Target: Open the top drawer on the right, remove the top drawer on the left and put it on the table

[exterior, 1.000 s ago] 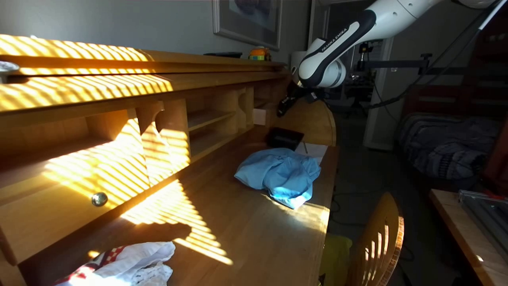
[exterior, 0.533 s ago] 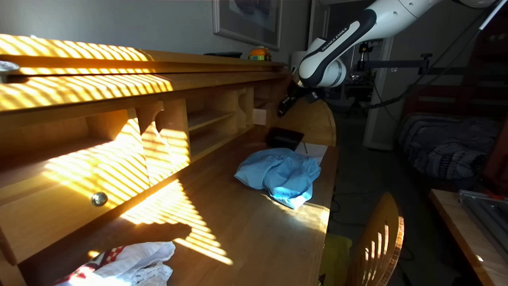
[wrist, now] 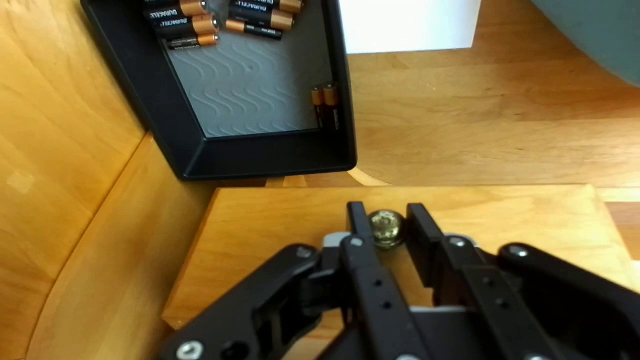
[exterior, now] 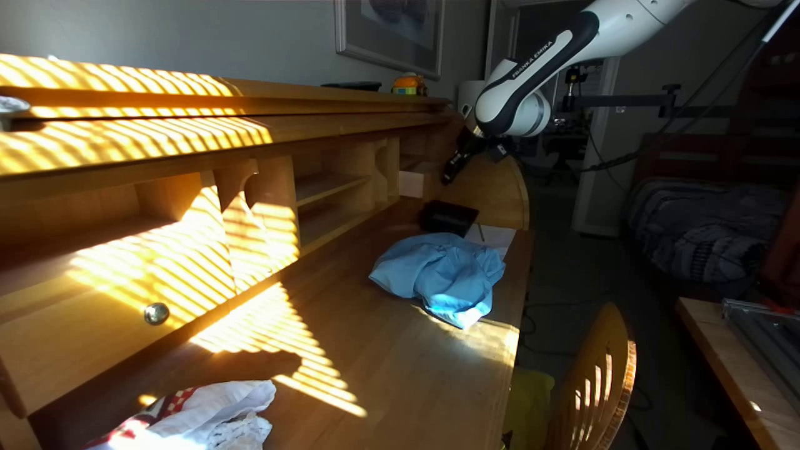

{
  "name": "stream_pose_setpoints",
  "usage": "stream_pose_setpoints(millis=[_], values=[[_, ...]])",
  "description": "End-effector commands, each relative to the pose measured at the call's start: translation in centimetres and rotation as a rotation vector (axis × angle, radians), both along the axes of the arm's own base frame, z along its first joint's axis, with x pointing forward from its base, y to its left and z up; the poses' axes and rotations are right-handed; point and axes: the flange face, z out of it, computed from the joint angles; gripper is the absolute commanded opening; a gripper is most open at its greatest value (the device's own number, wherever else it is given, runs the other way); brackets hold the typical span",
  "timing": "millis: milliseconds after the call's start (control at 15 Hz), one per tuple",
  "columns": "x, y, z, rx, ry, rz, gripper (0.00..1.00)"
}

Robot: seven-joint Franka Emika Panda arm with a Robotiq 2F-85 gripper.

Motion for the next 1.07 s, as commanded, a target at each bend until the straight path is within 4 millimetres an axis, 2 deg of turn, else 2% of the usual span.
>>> stream_pose_setpoints(millis=[0,800,1000], values=[[-2.0,1.2,-1.3,0.030,0.068,0.037,0.06],[-2.6,-0.2,-1.6,-0.034,0.075,-0.001,0.06],[-2.7,0.1,-1.7,-0.039,0.088,0.010,0.06]])
